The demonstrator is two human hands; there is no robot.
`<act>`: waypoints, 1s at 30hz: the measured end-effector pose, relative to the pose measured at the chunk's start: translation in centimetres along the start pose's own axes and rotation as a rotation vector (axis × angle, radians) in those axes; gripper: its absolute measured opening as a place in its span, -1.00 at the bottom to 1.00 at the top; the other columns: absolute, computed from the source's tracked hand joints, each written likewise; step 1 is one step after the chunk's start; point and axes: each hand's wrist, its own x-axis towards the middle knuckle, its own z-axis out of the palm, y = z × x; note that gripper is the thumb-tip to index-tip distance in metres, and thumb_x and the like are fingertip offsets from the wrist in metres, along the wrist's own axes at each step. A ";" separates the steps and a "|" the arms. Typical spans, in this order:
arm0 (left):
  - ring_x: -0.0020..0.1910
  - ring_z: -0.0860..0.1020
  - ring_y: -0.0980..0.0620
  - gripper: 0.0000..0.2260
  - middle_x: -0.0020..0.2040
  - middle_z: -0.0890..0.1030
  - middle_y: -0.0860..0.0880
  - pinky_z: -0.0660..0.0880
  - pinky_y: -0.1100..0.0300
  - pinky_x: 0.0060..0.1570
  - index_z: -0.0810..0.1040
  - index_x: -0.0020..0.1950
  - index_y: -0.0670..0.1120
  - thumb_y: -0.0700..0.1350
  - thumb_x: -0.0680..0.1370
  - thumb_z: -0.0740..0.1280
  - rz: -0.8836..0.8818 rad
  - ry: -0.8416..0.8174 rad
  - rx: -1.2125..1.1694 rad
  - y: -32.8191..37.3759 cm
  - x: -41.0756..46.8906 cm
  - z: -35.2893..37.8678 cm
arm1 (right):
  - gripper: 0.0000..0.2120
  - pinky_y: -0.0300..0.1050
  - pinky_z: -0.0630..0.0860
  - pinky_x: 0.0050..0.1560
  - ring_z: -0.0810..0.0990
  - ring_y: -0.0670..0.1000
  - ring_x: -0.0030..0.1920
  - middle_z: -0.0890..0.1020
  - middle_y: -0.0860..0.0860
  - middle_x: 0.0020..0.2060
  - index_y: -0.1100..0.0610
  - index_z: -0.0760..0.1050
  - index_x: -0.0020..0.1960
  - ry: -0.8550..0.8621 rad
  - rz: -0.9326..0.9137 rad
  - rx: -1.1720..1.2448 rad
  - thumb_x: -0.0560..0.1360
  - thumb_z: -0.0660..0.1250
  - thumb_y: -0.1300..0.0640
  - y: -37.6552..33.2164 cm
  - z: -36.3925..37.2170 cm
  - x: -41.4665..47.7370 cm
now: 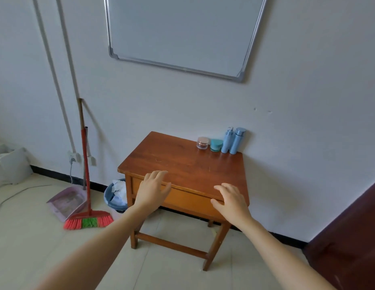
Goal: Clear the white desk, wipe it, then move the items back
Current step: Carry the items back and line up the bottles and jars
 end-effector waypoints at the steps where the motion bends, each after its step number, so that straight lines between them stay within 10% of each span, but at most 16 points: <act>1: 0.34 0.29 -0.03 -0.61 0.37 0.38 -0.03 0.28 0.10 0.27 0.32 0.38 -0.05 -0.01 0.57 0.19 0.005 -0.040 -0.009 0.3 0.8 1.3 | -0.55 -0.05 0.20 0.35 0.17 0.01 0.42 0.29 0.00 0.39 0.03 0.28 0.38 -0.033 0.027 0.004 0.53 0.20 -0.06 1.2 0.5 0.2; 15: 0.32 0.31 0.00 -0.62 0.36 0.40 0.01 0.31 0.10 0.28 0.33 0.37 -0.03 0.00 0.57 0.18 -0.010 -0.115 0.019 5.9 16.7 14.2 | -0.54 -0.11 0.24 0.33 0.24 -0.01 0.38 0.33 -0.03 0.35 0.04 0.27 0.38 -0.056 0.065 0.038 0.53 0.20 -0.07 16.3 1.0 15.0; 30: 0.35 0.28 0.00 -0.61 0.37 0.37 0.00 0.31 0.12 0.28 0.30 0.39 -0.04 0.00 0.57 0.17 -0.178 -0.183 0.038 -1.2 26.6 19.5 | -0.54 -0.08 0.21 0.34 0.17 -0.02 0.42 0.28 -0.03 0.39 0.00 0.24 0.39 -0.244 0.047 0.064 0.53 0.18 -0.09 17.6 7.9 25.6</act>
